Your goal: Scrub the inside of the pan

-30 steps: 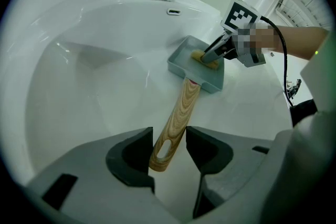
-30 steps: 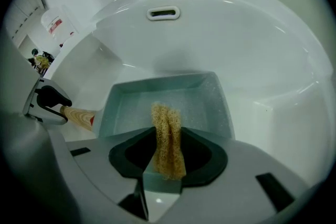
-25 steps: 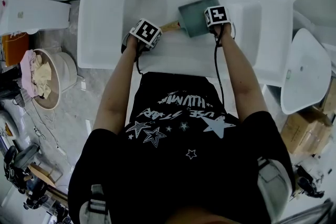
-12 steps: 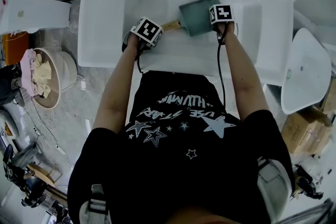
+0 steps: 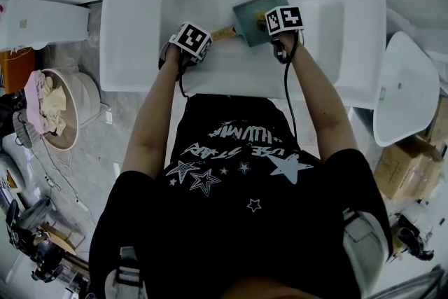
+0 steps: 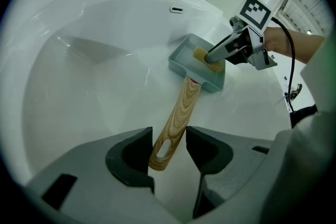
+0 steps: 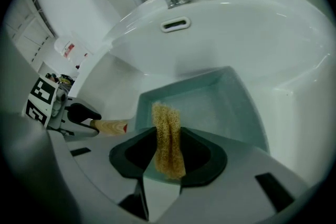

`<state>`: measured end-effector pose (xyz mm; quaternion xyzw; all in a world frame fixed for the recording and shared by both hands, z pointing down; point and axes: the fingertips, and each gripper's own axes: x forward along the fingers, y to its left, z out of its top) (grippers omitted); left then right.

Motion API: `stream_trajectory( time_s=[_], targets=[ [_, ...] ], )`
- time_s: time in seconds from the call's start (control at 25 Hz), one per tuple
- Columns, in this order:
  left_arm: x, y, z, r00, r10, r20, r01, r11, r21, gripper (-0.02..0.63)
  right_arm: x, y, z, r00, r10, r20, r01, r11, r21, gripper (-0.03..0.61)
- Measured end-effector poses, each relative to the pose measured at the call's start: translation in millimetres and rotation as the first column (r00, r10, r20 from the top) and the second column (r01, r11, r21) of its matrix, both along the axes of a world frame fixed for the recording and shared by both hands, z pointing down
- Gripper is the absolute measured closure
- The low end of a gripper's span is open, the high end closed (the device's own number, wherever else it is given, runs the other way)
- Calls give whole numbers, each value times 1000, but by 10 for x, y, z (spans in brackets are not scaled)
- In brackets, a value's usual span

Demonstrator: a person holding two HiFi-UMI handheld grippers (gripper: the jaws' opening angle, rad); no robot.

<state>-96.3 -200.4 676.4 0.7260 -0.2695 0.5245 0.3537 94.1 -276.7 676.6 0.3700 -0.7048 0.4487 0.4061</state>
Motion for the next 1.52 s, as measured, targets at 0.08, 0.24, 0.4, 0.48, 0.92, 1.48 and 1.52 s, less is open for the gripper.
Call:
stream_trajectory(
  time_s=[0.08, 0.24, 0.4, 0.48, 0.92, 1.48, 1.52],
  targets=[
    [11, 4, -4, 1000, -1, -1, 1, 1000, 2, 419, -141, 111, -13, 999, -28, 17, 29, 1000, -11, 439],
    [25, 5, -3, 1000, -2, 1, 2, 1000, 1, 419, -297, 260, 3, 998, -68, 7, 68, 997, -31, 439],
    [28, 1, 0, 1000, 0, 1, 0, 1000, 5, 419, -356, 299, 44, 998, -68, -16, 67, 997, -24, 439],
    [23, 4, -2, 1000, -1, 3, 1, 1000, 6, 420, -371, 304, 75, 998, -53, -20, 52, 998, -26, 439],
    [19, 7, 4, 1000, -2, 3, 2, 1000, 5, 419, -370, 324, 207, 999, -29, -35, 29, 999, -13, 439],
    [12, 8, -1, 1000, -1, 3, 1, 1000, 9, 419, 14, 161, 215, 994, -2, -107, 8, 999, 51, 437],
    [12, 9, -3, 1000, -1, 4, 1, 1000, 9, 419, 52, 145, 212, 994, 8, -109, -2, 999, 53, 437]
  ],
)
